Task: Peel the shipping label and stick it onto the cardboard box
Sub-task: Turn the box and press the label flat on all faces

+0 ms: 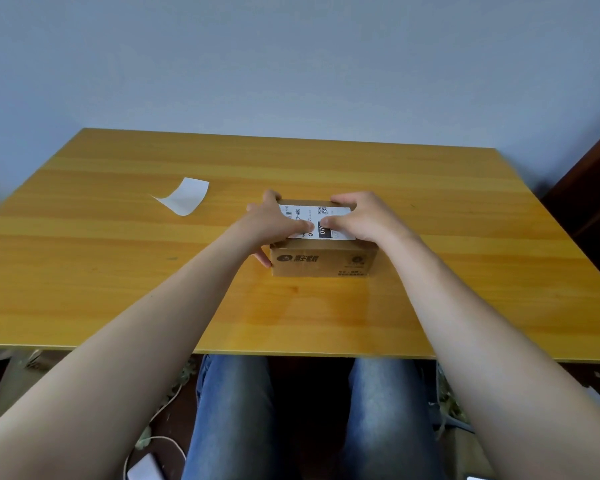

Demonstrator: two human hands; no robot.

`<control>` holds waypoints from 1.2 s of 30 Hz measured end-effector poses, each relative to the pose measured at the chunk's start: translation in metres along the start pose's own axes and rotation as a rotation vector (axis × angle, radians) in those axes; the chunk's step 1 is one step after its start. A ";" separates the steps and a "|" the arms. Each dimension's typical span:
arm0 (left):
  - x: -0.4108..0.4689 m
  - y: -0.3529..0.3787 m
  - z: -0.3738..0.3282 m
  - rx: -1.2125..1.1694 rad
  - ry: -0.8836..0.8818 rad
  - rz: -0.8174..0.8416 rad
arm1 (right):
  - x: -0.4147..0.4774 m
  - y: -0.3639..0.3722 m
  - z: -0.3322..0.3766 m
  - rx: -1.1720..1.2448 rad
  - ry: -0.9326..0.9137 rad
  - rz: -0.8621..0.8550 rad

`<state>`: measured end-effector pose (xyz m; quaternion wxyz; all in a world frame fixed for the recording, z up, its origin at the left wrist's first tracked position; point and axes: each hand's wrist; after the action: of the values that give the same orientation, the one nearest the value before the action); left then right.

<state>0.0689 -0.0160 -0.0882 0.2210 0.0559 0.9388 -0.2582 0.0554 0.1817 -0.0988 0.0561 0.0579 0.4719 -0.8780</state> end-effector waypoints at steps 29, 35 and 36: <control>0.014 -0.012 0.002 -0.014 0.041 0.204 | 0.001 -0.008 0.002 -0.177 -0.005 0.235; 0.013 -0.014 0.005 -0.059 0.056 0.231 | -0.001 -0.006 -0.002 -0.122 -0.019 0.230; 0.013 -0.013 0.006 -0.063 0.064 0.220 | -0.001 -0.005 -0.003 -0.082 -0.010 0.214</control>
<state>0.0565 -0.0301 -0.0931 0.2197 0.1596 0.9412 -0.2009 0.0556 0.1863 -0.0964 0.1539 0.1012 0.4983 -0.8472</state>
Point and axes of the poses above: each hand's wrist, its own x-axis towards the middle knuckle, its own y-axis out of the palm, z = x × y, and after that the axes turned 11 degrees about -x, right-handed
